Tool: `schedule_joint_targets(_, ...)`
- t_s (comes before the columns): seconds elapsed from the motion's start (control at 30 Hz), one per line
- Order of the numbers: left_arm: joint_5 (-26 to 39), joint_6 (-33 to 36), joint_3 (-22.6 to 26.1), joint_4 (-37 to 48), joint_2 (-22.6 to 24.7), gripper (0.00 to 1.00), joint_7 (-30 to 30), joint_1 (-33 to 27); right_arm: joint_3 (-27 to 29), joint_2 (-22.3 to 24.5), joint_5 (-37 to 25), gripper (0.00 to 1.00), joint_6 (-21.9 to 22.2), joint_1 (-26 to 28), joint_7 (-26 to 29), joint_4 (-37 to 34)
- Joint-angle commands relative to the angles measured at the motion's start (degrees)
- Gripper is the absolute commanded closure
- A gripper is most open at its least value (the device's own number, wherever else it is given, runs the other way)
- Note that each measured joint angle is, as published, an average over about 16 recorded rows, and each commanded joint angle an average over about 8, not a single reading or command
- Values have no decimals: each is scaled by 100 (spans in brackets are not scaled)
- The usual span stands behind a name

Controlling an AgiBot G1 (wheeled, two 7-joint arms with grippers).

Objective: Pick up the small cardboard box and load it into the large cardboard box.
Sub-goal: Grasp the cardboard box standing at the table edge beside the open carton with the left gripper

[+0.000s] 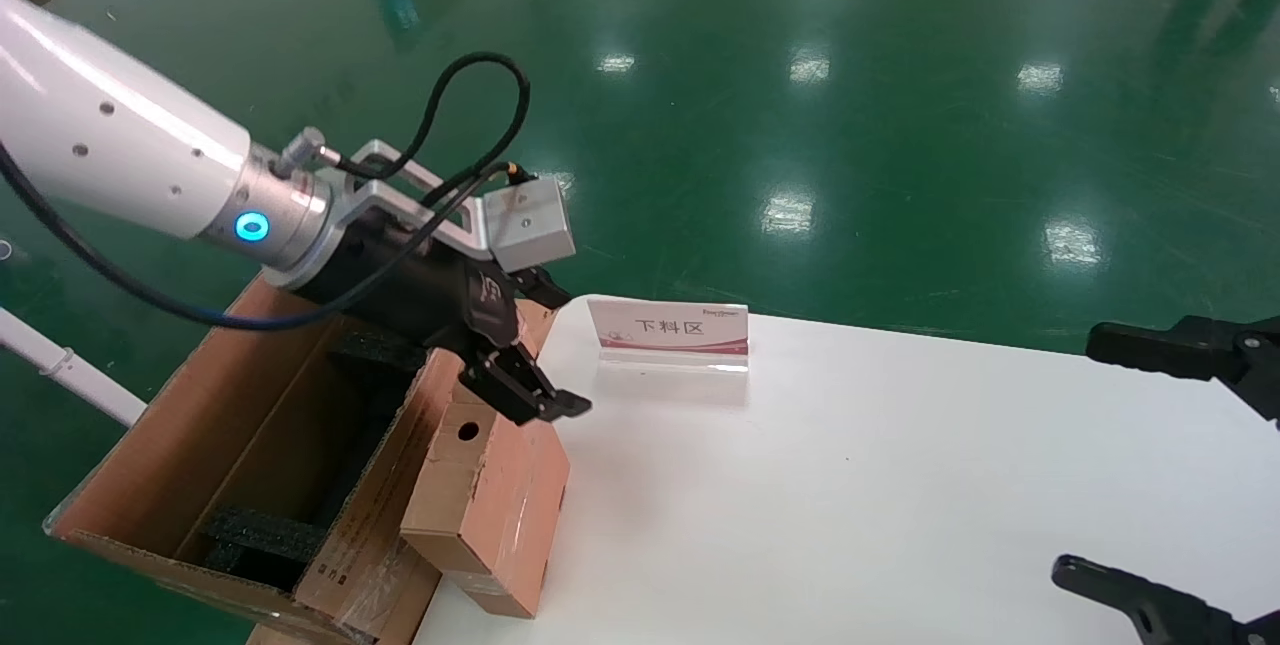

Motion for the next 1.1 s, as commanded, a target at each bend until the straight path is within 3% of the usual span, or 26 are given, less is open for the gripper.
schedule_joint_targets(0.03,110,8,266,6,44,0,-235,-245,-1,0,1,0,0,0,0,0)
schedule_joint_targets(0.47,71,20,2128,0,92,0,-1689,-1464,-6,3,4,0,3,1,-3,0)
schedule_joint_targets(0.87,-483,-29,3453,-34,87,0,-2305,-2249,-11,5,8,0,5,2,-6,0)
schedule_joint_targets(1.1,-635,-124,3881,-89,28,0,-2449,-2535,-13,6,9,0,6,3,-7,0)
